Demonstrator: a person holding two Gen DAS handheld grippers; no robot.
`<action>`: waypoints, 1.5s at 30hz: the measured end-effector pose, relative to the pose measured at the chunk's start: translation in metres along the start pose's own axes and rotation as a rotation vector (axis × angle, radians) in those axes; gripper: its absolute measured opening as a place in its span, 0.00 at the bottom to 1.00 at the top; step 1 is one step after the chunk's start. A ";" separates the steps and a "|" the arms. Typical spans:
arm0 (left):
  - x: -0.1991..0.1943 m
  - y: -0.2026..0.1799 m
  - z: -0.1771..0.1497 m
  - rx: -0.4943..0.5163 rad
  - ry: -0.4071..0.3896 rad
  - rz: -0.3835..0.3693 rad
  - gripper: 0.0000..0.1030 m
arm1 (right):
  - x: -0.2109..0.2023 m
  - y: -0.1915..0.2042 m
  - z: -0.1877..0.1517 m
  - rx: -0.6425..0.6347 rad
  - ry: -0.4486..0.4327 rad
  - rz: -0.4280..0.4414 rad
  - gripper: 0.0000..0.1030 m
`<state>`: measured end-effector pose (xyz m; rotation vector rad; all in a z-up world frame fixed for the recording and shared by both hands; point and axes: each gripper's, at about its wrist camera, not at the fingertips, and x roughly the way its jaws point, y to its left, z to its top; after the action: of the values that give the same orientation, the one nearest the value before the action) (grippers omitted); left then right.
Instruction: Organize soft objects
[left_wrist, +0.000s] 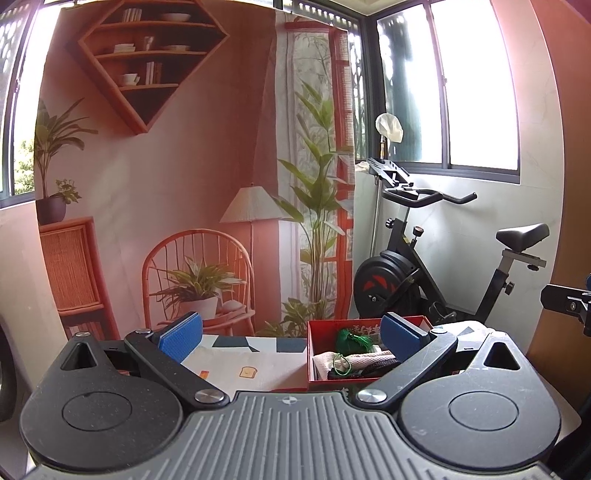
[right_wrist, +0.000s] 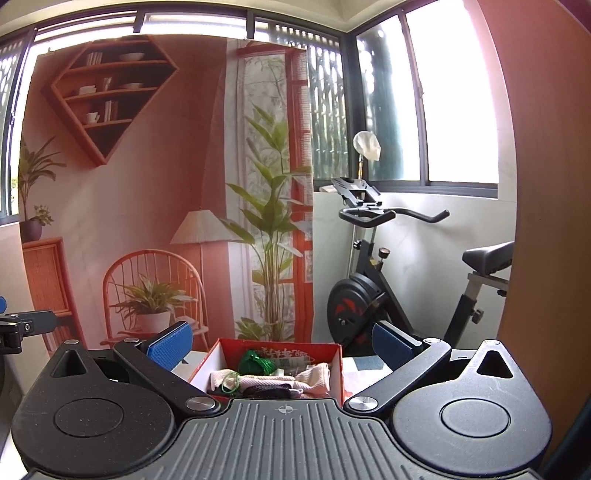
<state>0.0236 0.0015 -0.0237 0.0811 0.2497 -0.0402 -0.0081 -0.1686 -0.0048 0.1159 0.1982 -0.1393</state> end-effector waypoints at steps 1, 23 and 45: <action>0.000 0.000 0.000 0.000 -0.001 0.000 1.00 | 0.000 0.000 0.000 0.001 0.001 0.000 1.00; 0.000 0.000 -0.001 0.007 -0.005 -0.004 1.00 | 0.000 -0.003 -0.005 0.017 0.007 -0.006 1.00; -0.001 0.001 -0.001 0.009 -0.004 -0.004 1.00 | 0.005 -0.005 -0.006 0.013 0.012 -0.016 1.00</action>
<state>0.0220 0.0021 -0.0240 0.0894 0.2458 -0.0451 -0.0056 -0.1733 -0.0125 0.1278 0.2107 -0.1563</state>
